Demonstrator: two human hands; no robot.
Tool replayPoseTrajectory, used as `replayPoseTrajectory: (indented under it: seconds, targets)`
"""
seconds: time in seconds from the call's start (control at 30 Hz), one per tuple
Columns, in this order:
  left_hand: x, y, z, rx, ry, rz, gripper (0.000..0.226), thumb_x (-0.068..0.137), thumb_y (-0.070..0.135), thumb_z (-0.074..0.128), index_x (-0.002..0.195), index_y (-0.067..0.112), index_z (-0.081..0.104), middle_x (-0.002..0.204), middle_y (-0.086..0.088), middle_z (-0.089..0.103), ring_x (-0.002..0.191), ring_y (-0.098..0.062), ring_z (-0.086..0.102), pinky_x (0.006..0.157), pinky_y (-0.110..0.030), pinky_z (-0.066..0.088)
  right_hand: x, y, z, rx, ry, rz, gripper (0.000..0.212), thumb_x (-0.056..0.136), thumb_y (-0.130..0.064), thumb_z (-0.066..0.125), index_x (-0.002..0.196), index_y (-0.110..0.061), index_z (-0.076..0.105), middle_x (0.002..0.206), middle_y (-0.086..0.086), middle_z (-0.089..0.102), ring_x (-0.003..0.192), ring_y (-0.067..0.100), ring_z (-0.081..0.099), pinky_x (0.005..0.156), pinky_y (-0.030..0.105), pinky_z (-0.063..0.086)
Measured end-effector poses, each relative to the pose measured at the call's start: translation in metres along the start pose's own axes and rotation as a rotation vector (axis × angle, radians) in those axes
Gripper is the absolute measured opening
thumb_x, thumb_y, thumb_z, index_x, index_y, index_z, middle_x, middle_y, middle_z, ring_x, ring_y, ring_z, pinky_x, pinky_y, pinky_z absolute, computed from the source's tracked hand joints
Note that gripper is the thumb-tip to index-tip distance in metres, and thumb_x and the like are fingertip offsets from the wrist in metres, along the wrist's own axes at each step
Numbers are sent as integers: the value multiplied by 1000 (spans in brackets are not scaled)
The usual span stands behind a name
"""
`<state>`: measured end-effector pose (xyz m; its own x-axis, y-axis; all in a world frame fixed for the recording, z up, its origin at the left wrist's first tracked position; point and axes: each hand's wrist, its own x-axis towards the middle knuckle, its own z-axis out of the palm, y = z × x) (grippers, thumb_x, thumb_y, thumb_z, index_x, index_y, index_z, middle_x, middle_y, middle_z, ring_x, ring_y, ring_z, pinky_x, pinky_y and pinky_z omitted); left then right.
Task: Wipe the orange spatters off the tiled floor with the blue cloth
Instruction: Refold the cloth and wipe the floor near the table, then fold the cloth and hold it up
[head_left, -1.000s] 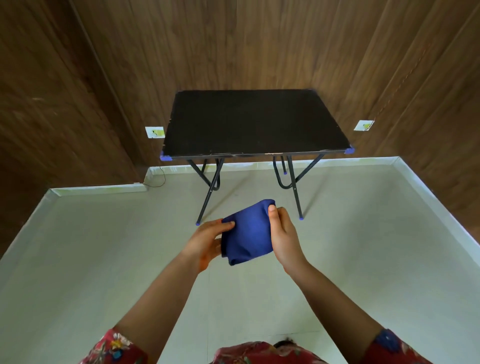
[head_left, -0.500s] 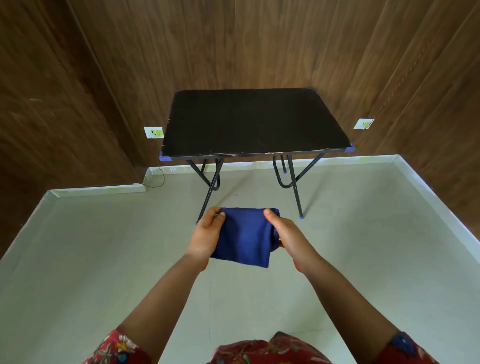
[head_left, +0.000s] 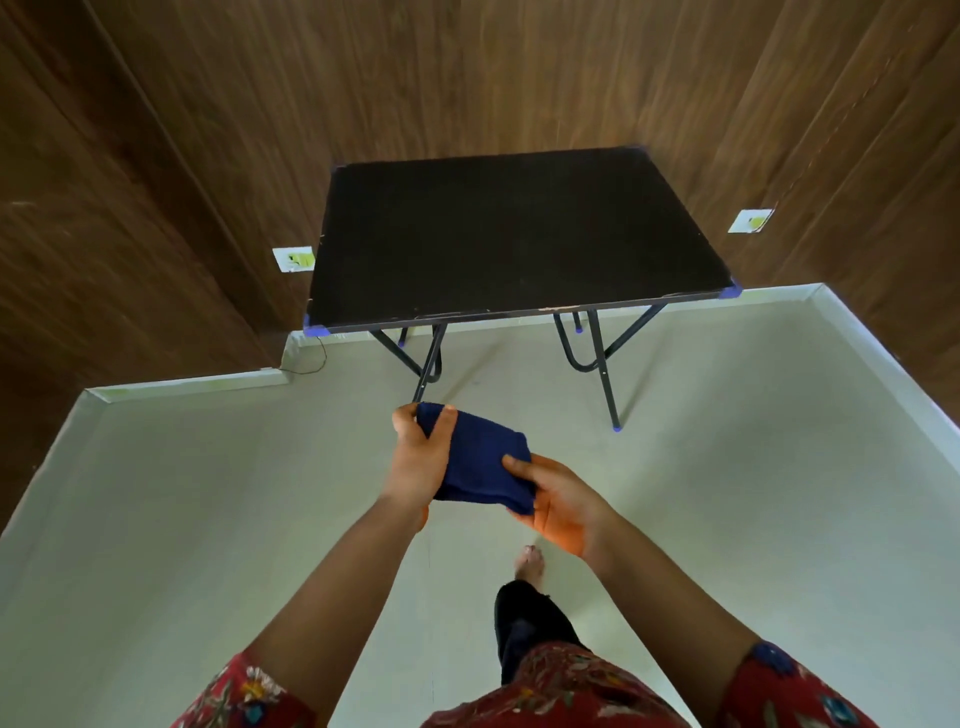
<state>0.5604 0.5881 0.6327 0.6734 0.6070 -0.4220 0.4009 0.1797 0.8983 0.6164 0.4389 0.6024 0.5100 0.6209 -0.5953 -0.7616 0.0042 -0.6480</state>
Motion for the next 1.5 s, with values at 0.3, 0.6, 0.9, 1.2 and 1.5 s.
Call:
replayPoseTrajectory:
  seconds: [0.3, 0.6, 0.9, 1.2, 1.5]
  targets:
    - [120, 47, 11, -171, -292, -257, 31, 84, 5, 67, 115, 4, 64, 109, -12, 72, 96, -22, 70, 73, -25, 56, 99, -104, -27, 28, -1, 20, 38, 89, -22, 62, 126, -19, 58, 115, 3, 71, 101, 17, 68, 72, 29, 55]
    - [222, 87, 46, -280, -139, -269, 23, 87, 1, 63, 107, 13, 65, 97, -5, 74, 87, -21, 71, 68, -30, 58, 205, -198, -28, -212, 50, -10, 26, 95, -8, 57, 118, -20, 58, 108, 0, 70, 91, 13, 68, 63, 24, 54]
    - [376, 110, 79, -63, -119, -294, 41, 82, -12, 58, 121, 3, 57, 107, -15, 66, 96, -32, 64, 84, -45, 54, 345, -265, -28, -800, 433, -167, 21, 88, -5, 57, 108, -10, 57, 98, 8, 61, 86, 26, 59, 72, 37, 50]
    - [485, 113, 90, 213, -67, -221, 43, 74, -11, 60, 116, 1, 62, 102, -14, 69, 98, -33, 66, 87, -50, 54, 419, -298, -21, -901, 592, -163, 31, 91, -7, 51, 121, -15, 57, 115, 8, 65, 100, 26, 61, 74, 28, 43]
    - [471, 119, 94, 521, -30, -44, 44, 82, 9, 64, 126, 14, 59, 116, -10, 68, 102, -27, 64, 84, -36, 53, 422, -297, -25, -907, 581, -91, 29, 89, -10, 49, 117, -15, 55, 109, 9, 64, 84, 21, 57, 67, 30, 44]
